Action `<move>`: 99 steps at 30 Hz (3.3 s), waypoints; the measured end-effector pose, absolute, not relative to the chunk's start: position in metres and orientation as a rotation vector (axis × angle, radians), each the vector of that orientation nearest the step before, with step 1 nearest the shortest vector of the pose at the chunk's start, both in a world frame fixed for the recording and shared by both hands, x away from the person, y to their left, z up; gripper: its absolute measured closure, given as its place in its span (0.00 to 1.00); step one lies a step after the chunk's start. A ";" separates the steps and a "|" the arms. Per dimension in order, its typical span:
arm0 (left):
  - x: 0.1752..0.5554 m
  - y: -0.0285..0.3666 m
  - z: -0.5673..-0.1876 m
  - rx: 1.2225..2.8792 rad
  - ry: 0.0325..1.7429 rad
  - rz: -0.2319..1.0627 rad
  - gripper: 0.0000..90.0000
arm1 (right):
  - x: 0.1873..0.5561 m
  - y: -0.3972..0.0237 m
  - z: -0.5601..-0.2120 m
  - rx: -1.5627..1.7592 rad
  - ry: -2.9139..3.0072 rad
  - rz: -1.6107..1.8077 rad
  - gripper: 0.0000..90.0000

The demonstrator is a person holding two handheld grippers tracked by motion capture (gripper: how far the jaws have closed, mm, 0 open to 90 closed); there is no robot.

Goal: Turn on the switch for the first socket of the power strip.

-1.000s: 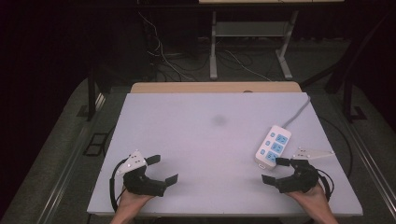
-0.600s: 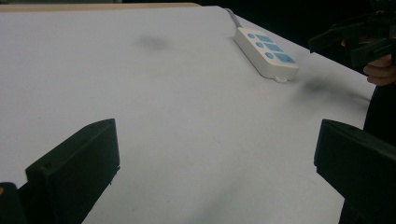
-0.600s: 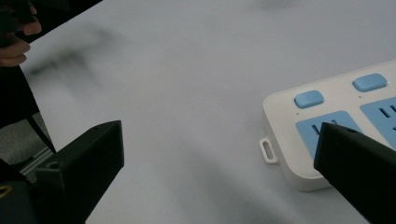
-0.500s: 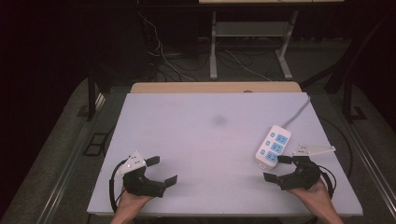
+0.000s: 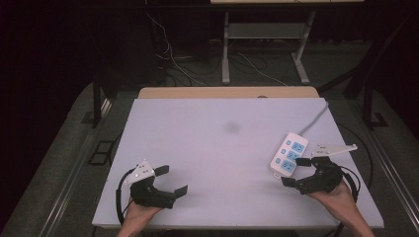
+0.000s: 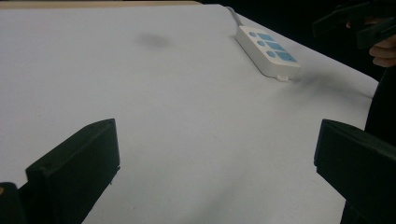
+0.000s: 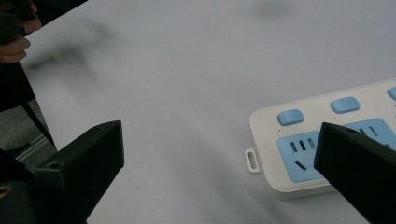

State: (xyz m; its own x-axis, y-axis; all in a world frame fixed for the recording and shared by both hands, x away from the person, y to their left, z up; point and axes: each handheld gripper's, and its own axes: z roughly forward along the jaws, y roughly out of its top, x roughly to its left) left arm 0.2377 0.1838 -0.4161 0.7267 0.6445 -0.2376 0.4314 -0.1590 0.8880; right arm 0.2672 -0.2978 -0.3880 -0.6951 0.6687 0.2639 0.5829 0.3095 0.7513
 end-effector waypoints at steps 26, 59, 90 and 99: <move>0.239 0.184 -0.416 1.791 0.848 0.232 0.00 | 0.298 -0.308 -0.368 1.179 2.495 1.282 0.02; 0.239 0.185 -0.416 1.787 0.853 0.231 0.00 | 0.361 -0.320 -0.355 1.249 2.515 1.155 0.02; 0.239 0.185 -0.416 1.788 0.851 0.234 0.00 | 0.393 -0.329 -0.378 1.370 2.445 1.122 0.56; 0.239 0.186 -0.416 1.789 0.851 0.233 0.00 | 0.399 -0.329 -0.387 1.388 2.476 1.121 0.81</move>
State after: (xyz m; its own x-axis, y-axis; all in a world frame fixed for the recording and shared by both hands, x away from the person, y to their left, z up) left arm 0.2393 0.1856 -0.4162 0.7239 0.6463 -0.2414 0.4338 -0.1543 0.8877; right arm 0.3993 -0.3295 -0.3866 -0.5831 0.7695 0.2604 0.7034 0.3179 0.6357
